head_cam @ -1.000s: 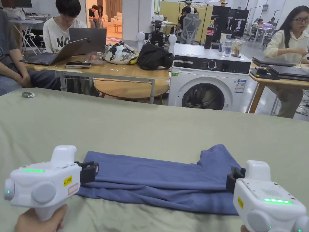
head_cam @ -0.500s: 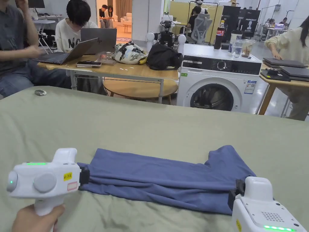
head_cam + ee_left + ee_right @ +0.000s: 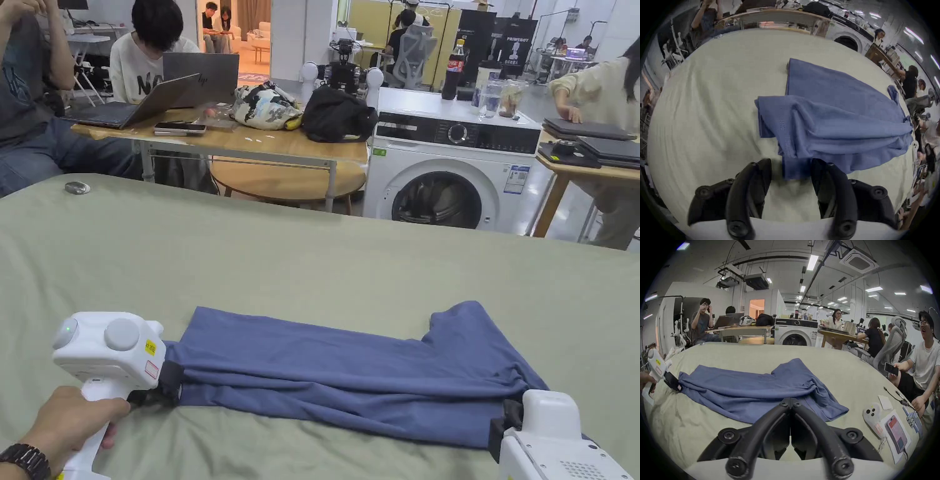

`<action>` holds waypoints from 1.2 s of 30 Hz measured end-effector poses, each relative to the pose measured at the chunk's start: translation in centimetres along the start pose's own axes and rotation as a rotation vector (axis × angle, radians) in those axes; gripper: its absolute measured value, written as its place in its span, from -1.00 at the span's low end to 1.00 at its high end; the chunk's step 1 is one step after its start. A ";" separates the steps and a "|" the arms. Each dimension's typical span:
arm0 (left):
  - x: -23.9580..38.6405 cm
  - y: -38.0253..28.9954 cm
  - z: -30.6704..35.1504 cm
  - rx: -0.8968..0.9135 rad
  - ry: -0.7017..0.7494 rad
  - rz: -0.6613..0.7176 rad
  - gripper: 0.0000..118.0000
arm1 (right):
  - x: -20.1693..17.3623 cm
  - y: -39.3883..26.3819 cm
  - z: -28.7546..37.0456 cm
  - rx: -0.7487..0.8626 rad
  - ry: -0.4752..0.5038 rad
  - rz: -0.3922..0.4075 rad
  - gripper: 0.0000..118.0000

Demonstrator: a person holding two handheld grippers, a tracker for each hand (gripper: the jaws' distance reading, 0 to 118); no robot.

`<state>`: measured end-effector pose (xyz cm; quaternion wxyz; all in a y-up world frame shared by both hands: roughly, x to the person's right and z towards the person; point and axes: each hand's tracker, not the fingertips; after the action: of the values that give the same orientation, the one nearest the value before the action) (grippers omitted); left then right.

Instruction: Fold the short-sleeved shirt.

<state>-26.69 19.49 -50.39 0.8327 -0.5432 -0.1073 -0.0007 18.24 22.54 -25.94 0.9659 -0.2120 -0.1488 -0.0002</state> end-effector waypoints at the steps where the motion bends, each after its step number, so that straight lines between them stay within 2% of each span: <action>1: 0.8 -0.6 0.5 0.009 0.020 -0.013 -0.20 | 0.1 -0.1 -0.1 -0.004 -0.001 -0.001 -1.00; 3: 2.0 -1.1 0.5 0.031 0.061 -0.078 -0.32 | 0.4 -0.2 -0.4 -0.016 -0.004 -0.012 -1.00; 6: 2.4 -0.4 0.1 0.049 0.061 -0.133 -0.96 | 1.1 -0.2 -0.9 -0.034 -0.007 -0.036 -1.00; 10: 2.3 -1.4 1.1 0.072 0.046 -0.151 -0.99 | 3.6 0.6 -2.3 -0.088 -0.040 -0.051 -1.00; 11: 2.0 -1.6 1.5 0.081 0.035 -0.141 -1.00 | 4.7 1.1 -3.1 -0.136 -0.046 -0.047 -0.91; 12: 1.9 -2.1 2.2 0.086 0.019 -0.135 -1.00 | 5.6 1.4 -3.9 -0.176 -0.047 -0.048 -0.71; 13: 1.9 -2.6 2.9 0.105 0.008 -0.125 -1.00 | 6.6 1.6 -4.7 -0.210 -0.033 -0.052 -0.40; 14: 1.7 -2.9 3.3 0.125 0.001 -0.115 -1.00 | 7.7 1.7 -5.6 -0.235 -0.024 -0.061 -0.22; 15: 1.6 -3.2 3.7 0.132 0.000 -0.114 -1.00 | 8.5 1.7 -6.6 -0.277 -0.036 -0.055 -0.13; 17: 1.4 -3.8 4.4 0.162 -0.012 -0.103 -1.00 | 9.9 1.5 -8.5 -0.340 -0.053 -0.041 -0.11; 20: 1.1 -4.1 4.7 0.170 -0.019 -0.078 -1.00 | 11.0 1.0 -11.3 -0.427 0.002 -0.033 -0.10; 23: 1.0 -4.3 4.6 0.175 -0.027 -0.055 -1.00 | 11.2 0.0 -13.9 -0.551 0.070 -0.056 -0.10; 26: 1.3 -4.8 4.5 0.176 -0.025 -0.054 -1.00 | 10.5 -0.1 -13.7 -0.499 0.041 -0.027 -0.19; 27: 1.3 -4.9 4.5 0.177 -0.026 -0.052 -1.00 | 10.2 0.0 -13.7 -0.504 0.065 -0.024 -0.40; 28: 1.3 -5.0 4.5 0.176 -0.029 -0.049 -1.00 | 9.8 0.0 -13.6 -0.505 0.121 -0.037 -0.96; 29: 1.3 -5.0 4.4 0.180 -0.027 -0.048 -1.00 | 9.3 0.2 -13.4 -0.509 0.111 -0.026 -1.00; 30: 1.3 -5.1 4.5 0.185 -0.028 -0.045 -1.00 | 8.8 0.2 -13.1 -0.500 0.056 0.015 -1.00; 31: 1.2 -5.2 4.7 0.190 -0.031 -0.040 -1.00 | 8.7 0.4 -12.8 -0.491 0.058 0.022 -1.00; 36: 0.0 -4.9 7.6 0.268 -0.066 -0.021 -1.00 | 10.0 2.8 -8.8 -0.382 0.043 -0.025 -1.00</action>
<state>-28.60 24.34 -43.06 0.8937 -0.4257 -0.1397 0.0227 30.47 22.11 -31.80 0.9110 -0.3895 -0.1279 -0.0449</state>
